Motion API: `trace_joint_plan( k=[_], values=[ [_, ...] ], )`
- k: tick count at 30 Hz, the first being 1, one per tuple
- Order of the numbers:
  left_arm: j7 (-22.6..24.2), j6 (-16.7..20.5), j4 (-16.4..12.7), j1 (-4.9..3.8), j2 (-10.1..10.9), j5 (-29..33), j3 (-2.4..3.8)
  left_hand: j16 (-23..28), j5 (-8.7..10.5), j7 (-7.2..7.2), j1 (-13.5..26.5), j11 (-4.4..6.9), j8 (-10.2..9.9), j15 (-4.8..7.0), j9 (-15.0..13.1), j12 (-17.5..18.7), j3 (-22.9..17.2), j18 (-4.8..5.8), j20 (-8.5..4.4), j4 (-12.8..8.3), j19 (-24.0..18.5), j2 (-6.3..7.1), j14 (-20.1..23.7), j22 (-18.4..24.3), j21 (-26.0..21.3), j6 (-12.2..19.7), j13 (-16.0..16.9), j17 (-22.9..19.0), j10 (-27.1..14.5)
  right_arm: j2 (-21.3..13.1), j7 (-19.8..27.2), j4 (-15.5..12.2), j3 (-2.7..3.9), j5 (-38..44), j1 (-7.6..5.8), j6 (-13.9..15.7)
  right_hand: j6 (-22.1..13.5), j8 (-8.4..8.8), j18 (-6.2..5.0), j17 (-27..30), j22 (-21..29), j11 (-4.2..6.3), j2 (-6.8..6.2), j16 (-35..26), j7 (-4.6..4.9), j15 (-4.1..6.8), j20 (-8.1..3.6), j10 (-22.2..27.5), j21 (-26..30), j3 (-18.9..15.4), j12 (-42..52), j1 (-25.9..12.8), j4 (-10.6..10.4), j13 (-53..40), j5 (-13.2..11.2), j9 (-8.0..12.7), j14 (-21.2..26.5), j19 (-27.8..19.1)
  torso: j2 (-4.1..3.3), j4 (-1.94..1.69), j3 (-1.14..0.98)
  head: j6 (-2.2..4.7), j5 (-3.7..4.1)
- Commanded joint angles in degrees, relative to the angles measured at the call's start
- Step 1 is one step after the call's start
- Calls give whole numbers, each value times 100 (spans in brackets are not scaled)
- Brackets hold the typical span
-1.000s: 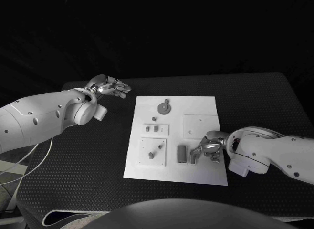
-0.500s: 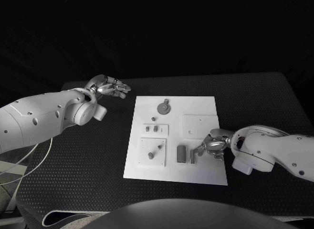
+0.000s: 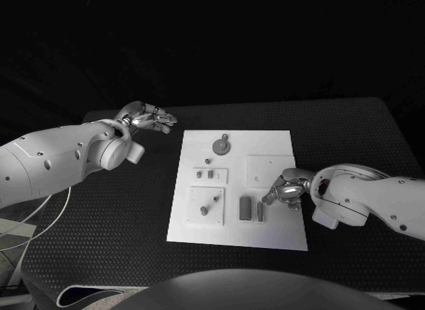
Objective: Assemble the parts on the task board
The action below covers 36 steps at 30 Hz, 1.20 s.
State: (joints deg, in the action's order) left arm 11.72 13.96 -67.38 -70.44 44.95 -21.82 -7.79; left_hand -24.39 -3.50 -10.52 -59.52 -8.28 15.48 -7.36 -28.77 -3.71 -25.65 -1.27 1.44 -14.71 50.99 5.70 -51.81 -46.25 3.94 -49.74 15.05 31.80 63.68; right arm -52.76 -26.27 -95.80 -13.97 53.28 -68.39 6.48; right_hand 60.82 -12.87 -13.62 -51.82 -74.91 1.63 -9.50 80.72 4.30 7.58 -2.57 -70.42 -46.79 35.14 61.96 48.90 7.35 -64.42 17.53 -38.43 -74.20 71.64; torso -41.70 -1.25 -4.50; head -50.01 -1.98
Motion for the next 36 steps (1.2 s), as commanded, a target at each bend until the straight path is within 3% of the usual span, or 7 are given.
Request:
trace_joint_plan(
  k=[1,5,14,18,25,36],
  values=[
    [44,-84,-8,-4,-10,22,2,41,27,14,58,8,32,-2,8,-30,-7,-64,24,38,20,-17,-27,9,15,42,-10,9,-13,56,100,5,0,194,2,-159,6,-25,-138,-10,-119,32,0,12,16,44,-53,2,-18,-5,31,46,40,-1,2,-10,12,1,-4,-6,6,1,1],
    [39,-78,-5,-4,-4,22,2,42,27,14,58,8,32,-2,8,-30,-7,-64,24,39,20,-18,-28,10,16,42,-10,11,-12,95,98,14,-1,247,4,-310,26,-40,-138,-11,-117,39,-23,14,8,51,-49,-5,-22,-19,32,73,108,2,6,-17,11,0,-4,-10,2,1,3],
    [38,-86,-12,-4,0,22,2,45,27,14,59,8,33,-2,9,-30,-8,-64,24,41,19,-19,-28,10,16,43,-10,14,-12,192,72,60,-2,372,25,-351,87,-86,-138,-7,-114,56,29,13,-11,63,-37,-26,-29,-7,31,210,293,13,9,-40,7,1,-4,-4,3,1,-14],
    [31,-80,-30,-4,19,22,2,46,27,14,59,8,33,-2,10,-30,-8,-64,24,41,19,-19,-29,10,16,43,-11,16,-12,217,44,87,-2,459,34,-348,163,-136,-138,-6,-115,76,142,16,-34,79,-28,-46,-36,-8,32,265,373,21,8,-67,3,4,-7,-6,-1,1,-12],
    [26,-80,-43,-5,27,22,2,49,27,14,59,8,33,-2,11,-29,-7,-64,24,42,19,-17,-29,11,15,44,-11,18,-13,280,20,126,-2,472,59,-296,217,-181,-138,-3,-118,99,454,26,-60,98,-2,-88,-51,-18,31,370,570,35,11,-103,-1,0,-6,-5,-5,1,-19],
    [22,-85,-53,-5,39,22,2,53,27,14,59,8,35,-2,12,-29,-8,-64,24,43,18,-17,-30,12,15,44,-12,23,-12,354,-115,177,-2,659,102,-419,289,-225,-138,-2,-119,125,659,42,-88,118,16,-137,-69,-24,47,385,745,35,17,-130,-2,-2,-4,-2,-3,1,-33]
  ],
)
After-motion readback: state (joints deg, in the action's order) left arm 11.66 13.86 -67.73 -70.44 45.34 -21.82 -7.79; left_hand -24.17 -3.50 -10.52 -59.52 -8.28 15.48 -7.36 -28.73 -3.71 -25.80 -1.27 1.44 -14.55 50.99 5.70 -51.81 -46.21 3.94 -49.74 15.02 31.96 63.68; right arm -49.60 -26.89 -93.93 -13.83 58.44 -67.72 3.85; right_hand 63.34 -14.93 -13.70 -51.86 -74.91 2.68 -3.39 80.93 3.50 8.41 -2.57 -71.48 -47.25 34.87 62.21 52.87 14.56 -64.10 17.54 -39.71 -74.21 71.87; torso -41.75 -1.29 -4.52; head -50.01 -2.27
